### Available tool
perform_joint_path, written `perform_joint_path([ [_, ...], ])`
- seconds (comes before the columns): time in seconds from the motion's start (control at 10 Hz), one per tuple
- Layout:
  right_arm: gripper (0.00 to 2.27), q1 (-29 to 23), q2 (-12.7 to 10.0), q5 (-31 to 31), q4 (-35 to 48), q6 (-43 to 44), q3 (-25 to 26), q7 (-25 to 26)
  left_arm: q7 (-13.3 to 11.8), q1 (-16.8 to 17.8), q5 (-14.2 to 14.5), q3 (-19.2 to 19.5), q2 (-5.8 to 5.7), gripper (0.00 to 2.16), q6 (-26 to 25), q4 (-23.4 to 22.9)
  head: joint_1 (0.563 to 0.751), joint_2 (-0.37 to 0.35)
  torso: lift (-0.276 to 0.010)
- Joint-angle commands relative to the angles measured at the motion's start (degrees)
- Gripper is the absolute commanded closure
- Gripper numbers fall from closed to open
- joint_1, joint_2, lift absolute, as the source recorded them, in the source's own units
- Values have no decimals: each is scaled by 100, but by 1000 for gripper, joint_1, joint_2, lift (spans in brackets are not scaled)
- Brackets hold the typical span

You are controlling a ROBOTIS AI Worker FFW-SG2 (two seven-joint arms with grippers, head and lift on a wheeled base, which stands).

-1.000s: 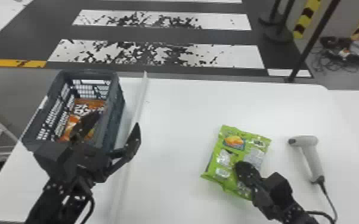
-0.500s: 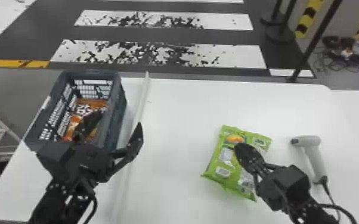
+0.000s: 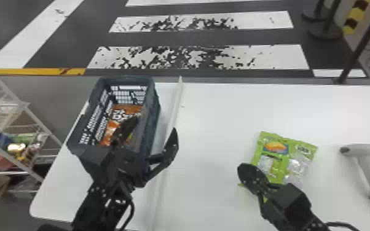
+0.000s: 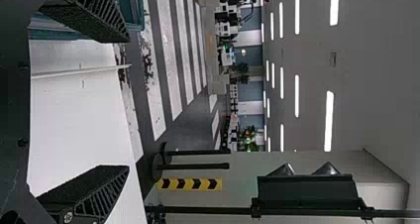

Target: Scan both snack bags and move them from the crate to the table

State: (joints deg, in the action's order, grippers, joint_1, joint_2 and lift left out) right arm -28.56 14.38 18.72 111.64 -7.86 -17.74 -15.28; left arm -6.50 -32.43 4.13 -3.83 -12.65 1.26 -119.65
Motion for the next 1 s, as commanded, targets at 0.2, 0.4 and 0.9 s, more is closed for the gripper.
perform_joint_path([
  [0.2,2250,474,-128,141,-582,-353,-309,-1,-18,0,-9,-30,-1,83,-17,-15,695,184,-88],
  [0.4,2250,554,-119,229,-643,-669,-309,-1,-18,0,-17,-30,-10,83,-35,-32,695,180,-88],
  [0.9,2250,387,-66,264,-547,-704,-134,-10,-18,27,-53,-91,-10,83,-88,-50,695,143,-88],
])
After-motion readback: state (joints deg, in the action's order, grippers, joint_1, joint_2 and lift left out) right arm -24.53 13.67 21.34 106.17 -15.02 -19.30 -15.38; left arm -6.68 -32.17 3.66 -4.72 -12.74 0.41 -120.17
